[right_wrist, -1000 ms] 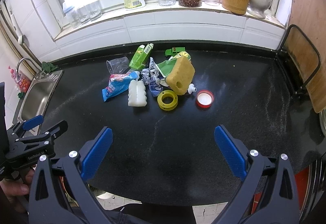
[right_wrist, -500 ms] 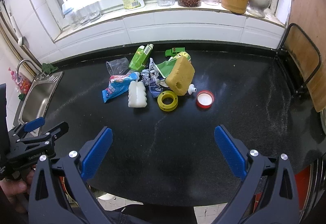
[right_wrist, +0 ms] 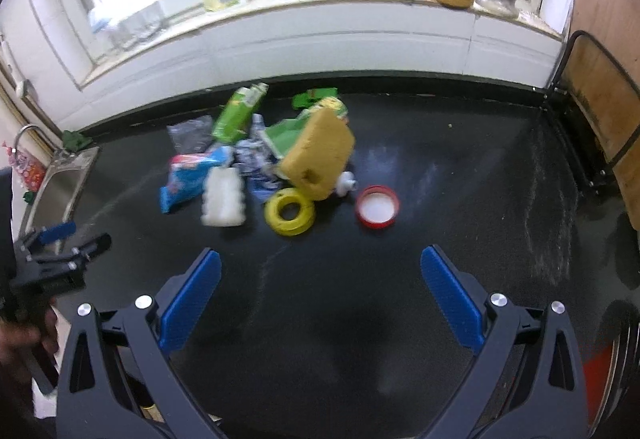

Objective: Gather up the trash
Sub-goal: 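Grasp the blue snack wrapper with the left gripper while the right gripper grasps the red-rimmed lid, then carry the wrapper with the left gripper while the right gripper carries the lid to the bin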

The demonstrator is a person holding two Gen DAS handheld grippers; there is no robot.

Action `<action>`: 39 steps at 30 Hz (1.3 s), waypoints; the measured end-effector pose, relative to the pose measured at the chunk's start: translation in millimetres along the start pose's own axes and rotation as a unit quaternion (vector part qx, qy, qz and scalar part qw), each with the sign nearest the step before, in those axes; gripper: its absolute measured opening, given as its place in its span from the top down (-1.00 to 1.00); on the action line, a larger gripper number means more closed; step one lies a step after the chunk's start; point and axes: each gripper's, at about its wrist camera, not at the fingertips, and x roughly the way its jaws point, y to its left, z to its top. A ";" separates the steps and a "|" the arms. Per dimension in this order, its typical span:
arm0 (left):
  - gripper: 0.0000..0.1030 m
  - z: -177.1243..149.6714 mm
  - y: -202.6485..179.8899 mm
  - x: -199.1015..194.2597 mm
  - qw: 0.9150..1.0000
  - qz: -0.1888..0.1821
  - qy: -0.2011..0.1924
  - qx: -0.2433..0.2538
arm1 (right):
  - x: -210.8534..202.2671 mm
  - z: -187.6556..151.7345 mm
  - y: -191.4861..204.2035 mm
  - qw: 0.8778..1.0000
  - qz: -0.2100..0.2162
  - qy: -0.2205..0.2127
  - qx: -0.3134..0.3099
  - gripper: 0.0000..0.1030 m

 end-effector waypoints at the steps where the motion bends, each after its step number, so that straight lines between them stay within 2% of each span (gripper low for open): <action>1: -0.87 4.2 -0.8 10.3 1.000 0.004 -0.001 0.010 | 9.8 1.5 -6.8 1.000 -0.001 0.000 -0.002 -0.89; 5: -0.87 24.4 -7.9 66.0 0.998 0.001 -0.017 0.065 | 65.3 7.5 -31.8 1.000 -0.016 0.019 -0.012 -0.89; 8: -0.87 33.7 -10.2 102.4 0.996 -0.009 -0.021 0.083 | 103.8 11.9 -48.5 0.999 -0.018 0.044 -0.003 -0.89; 12: -0.87 43.1 -7.6 144.9 0.996 -0.001 -0.010 0.094 | 149.7 20.0 -59.9 0.997 -0.028 0.073 -0.015 -0.88; 15: -0.87 47.2 -6.9 153.5 0.995 -0.009 -0.018 0.096 | 167.2 24.0 -61.1 0.996 -0.032 0.083 -0.030 -0.84; 18: -0.85 51.2 -6.2 157.6 0.994 -0.012 -0.030 0.103 | 178.2 25.9 -62.4 0.995 -0.028 0.092 -0.039 -0.69; 20: -0.62 54.5 -7.5 158.1 0.994 -0.023 -0.031 0.101 | 178.6 28.8 -60.5 0.994 -0.032 0.083 -0.056 -0.47; 21: -0.35 55.0 -8.0 157.0 0.994 -0.031 -0.029 0.099 | 178.9 30.4 -59.6 0.995 -0.029 0.079 -0.061 -0.37; 22: -0.06 55.7 -9.8 155.3 0.994 -0.034 -0.027 0.099 | 177.5 31.5 -57.8 0.995 -0.027 0.075 -0.066 -0.06; 23: 0.10 55.8 -12.8 153.4 0.995 -0.029 -0.025 0.095 | 176.3 33.9 -56.3 0.995 -0.023 0.071 -0.071 0.04; 24: 0.44 55.8 -14.6 151.9 0.995 -0.028 -0.022 0.094 | 177.3 35.6 -54.4 0.994 -0.023 0.076 -0.073 0.04; 25: 0.61 55.8 -15.1 151.0 0.996 -0.025 -0.015 0.086 | 177.9 36.7 -54.3 0.994 -0.017 0.078 -0.071 0.04; 27: 0.73 54.6 -13.7 145.6 0.998 -0.033 -0.006 0.060 | 177.3 37.0 -53.4 0.995 -0.008 0.081 -0.062 0.05; 31: 0.76 47.1 -14.5 128.1 0.999 -0.030 -0.007 0.037 | 161.9 36.2 -45.6 0.996 -0.011 0.074 -0.056 0.05; 39: 0.76 26.1 -14.5 55.6 0.999 -0.014 -0.034 0.015 | 87.0 33.0 -36.2 0.999 -0.013 0.021 -0.047 0.05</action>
